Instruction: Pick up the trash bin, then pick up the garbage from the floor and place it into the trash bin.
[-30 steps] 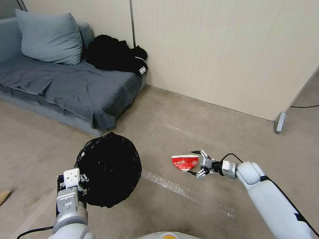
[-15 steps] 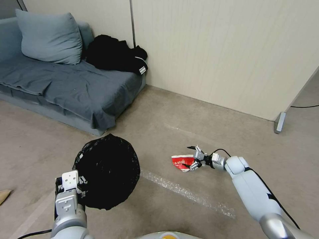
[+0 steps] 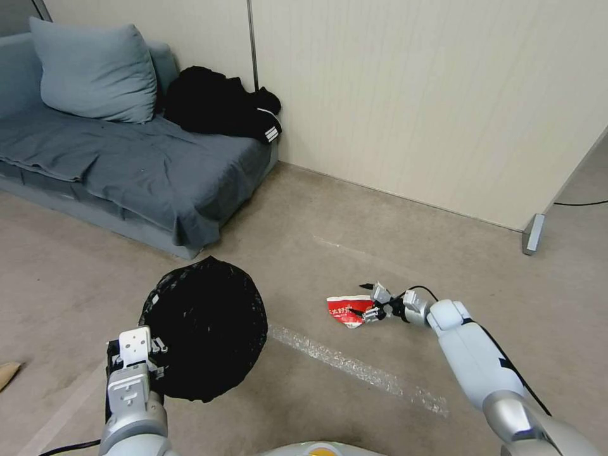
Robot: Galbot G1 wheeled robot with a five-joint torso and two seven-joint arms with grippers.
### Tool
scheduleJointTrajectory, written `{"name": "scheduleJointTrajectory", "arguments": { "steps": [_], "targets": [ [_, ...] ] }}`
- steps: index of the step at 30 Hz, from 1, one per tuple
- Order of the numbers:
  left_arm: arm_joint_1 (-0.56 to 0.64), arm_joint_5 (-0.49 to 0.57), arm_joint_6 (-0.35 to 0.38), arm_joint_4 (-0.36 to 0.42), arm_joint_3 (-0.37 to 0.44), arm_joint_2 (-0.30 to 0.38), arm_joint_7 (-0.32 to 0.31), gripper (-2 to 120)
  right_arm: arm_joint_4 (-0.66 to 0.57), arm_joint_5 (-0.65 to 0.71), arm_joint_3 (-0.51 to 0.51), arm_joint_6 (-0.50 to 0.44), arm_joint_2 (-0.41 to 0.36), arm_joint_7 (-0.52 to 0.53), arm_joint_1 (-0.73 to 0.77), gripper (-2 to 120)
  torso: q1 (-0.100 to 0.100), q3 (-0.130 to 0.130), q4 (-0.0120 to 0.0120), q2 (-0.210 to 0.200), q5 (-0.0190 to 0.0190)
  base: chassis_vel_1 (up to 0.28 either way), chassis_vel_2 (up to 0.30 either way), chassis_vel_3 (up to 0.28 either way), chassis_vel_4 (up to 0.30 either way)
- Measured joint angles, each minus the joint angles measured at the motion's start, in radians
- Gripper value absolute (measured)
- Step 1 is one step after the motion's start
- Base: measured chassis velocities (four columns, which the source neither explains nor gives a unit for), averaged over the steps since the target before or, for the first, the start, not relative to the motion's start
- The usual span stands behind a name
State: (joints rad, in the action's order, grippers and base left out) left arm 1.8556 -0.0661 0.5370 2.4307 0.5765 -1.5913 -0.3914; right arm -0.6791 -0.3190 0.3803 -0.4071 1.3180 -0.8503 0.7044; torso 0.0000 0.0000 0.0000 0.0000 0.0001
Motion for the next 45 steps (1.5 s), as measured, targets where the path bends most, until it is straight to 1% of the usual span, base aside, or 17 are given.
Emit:
{"name": "scheduleJointTrajectory", "arguments": {
  "steps": [1,3,4,7,12,15,17,34,35,36,37,39,40,41,43,44,45],
  "targets": [
    [0.003,0.000,-0.002,0.000,-0.001,0.000,-0.001,0,0.006,0.007,0.007,0.003,0.006,0.001,0.014,58,0.000,0.000,-0.0001,0.000,-0.0003,0.000,0.000,0.000,0.000],
    [0.006,-0.001,-0.005,0.001,-0.003,0.000,-0.003,0,0.017,0.012,0.016,0.004,0.011,0.001,0.023,47,0.000,0.000,-0.0001,0.000,-0.0005,0.000,0.000,0.000,0.000],
    [0.006,-0.001,-0.005,0.001,-0.003,0.000,-0.003,0,0.017,0.012,0.016,0.004,0.011,0.001,0.023,47,0.000,0.000,-0.0001,0.000,-0.0005,0.000,0.000,0.000,0.000],
    [0.008,-0.003,-0.006,0.005,-0.010,0.000,-0.003,0,0.019,0.024,0.023,0.004,0.015,0.004,0.042,32,0.000,0.000,-0.0001,0.000,-0.0006,0.000,0.000,0.000,0.000],
    [0.007,-0.006,-0.007,0.005,-0.016,0.000,-0.004,0,0.013,0.033,0.024,0.005,0.016,0.006,0.053,21,0.000,0.000,-0.0002,0.000,-0.0002,0.000,0.000,0.000,0.000],
    [0.007,-0.006,-0.007,0.006,-0.019,0.002,-0.004,0,0.005,0.041,0.023,0.009,0.013,0.008,0.059,4,0.000,0.000,0.0000,0.000,0.0000,0.000,0.000,0.000,0.000],
    [0.008,-0.006,-0.007,0.008,-0.019,0.002,-0.004,0,0.002,0.042,0.023,0.009,0.011,0.008,0.062,0,0.000,0.000,0.0001,0.000,-0.0002,0.000,0.000,0.000,0.000],
    [0.006,0.001,-0.007,0.012,-0.026,0.015,-0.005,0,-0.025,0.069,0.018,0.004,0.004,0.023,0.089,0,0.000,0.000,0.0003,0.000,0.0001,0.000,0.000,0.000,0.000],
    [0.005,0.002,-0.007,0.011,-0.025,0.016,-0.005,0,-0.041,0.084,0.018,0.002,0.002,0.029,0.096,0,0.000,0.000,0.0002,0.000,0.0000,0.000,0.000,0.000,0.000],
    [0.000,0.008,-0.006,0.007,-0.024,0.018,-0.005,0,-0.122,0.159,0.013,0.002,-0.006,0.050,0.129,0,0.000,0.000,-0.0004,0.000,0.0001,0.000,0.000,0.000,0.000],
    [0.000,0.008,-0.006,0.007,-0.024,0.018,-0.005,0,-0.122,0.159,0.013,0.002,-0.006,0.050,0.129,0,0.000,0.000,-0.0004,0.000,0.0001,0.000,0.000,0.000,0.000],
    [-0.012,0.016,-0.005,-0.005,-0.021,0.023,-0.004,0,-0.302,0.298,0.005,0.020,-0.017,0.082,0.196,0,0.000,0.000,-0.0001,0.000,-0.0004,0.000,0.000,0.000,0.000],
    [-0.012,0.016,-0.005,-0.005,-0.021,0.023,-0.004,0,-0.302,0.298,0.005,0.020,-0.017,0.082,0.196,0,0.000,0.000,-0.0001,0.000,-0.0004,0.000,0.000,0.000,0.000],
    [-0.014,0.017,-0.005,-0.007,-0.020,0.024,-0.004,0,-0.354,0.325,0.003,0.026,-0.019,0.090,0.214,0,0.000,0.000,0.0000,0.000,-0.0004,0.000,0.000,0.000,0.000],
    [-0.023,0.022,-0.003,-0.014,-0.021,0.028,-0.003,0,-0.571,0.414,-0.004,0.049,-0.027,0.115,0.277,0,0.000,0.000,0.0002,0.000,-0.0004,0.000,0.000,0.000,0.000],
    [-0.023,0.022,-0.003,-0.014,-0.021,0.028,-0.003,0,-0.571,0.414,-0.004,0.049,-0.027,0.115,0.277,0,0.000,0.000,0.0002,0.000,-0.0004,0.000,0.000,0.000,0.000],
    [-0.024,0.023,-0.003,-0.015,-0.021,0.029,-0.003,0,-0.631,0.436,-0.006,0.056,-0.030,0.121,0.295,0,0.000,0.000,0.0001,0.000,-0.0005,0.000,0.000,0.000,0.000]
  ]
}}
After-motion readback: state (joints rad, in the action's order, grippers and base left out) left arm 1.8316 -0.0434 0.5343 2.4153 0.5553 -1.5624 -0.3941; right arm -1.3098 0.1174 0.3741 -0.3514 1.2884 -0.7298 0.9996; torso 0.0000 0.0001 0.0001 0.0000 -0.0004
